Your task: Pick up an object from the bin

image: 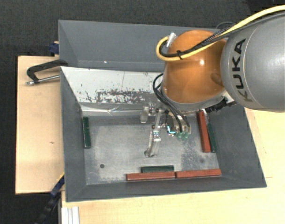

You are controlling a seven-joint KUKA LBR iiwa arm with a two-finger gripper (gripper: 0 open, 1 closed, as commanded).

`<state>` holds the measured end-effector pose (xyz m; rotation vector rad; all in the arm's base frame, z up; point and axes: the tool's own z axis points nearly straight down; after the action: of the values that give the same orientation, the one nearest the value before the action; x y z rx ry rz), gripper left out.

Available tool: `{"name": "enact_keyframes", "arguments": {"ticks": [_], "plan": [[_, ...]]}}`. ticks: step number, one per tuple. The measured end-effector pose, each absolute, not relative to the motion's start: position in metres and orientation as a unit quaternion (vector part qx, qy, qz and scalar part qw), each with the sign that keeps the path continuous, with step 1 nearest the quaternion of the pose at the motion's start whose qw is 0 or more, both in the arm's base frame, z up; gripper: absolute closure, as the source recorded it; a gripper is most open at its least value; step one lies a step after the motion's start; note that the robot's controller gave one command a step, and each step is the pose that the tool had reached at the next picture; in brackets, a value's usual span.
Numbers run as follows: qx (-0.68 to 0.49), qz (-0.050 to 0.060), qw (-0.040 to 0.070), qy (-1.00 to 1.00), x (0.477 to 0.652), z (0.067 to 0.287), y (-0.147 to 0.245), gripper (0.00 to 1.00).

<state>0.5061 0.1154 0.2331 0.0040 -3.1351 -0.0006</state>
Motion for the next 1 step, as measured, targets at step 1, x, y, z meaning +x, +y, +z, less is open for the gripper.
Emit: {"name": "enact_keyframes", "arguments": {"ticks": [1], "plan": [[0.0,-0.001,-0.001,-1.0,0.5078,0.237,0.1147,0.0]]}}
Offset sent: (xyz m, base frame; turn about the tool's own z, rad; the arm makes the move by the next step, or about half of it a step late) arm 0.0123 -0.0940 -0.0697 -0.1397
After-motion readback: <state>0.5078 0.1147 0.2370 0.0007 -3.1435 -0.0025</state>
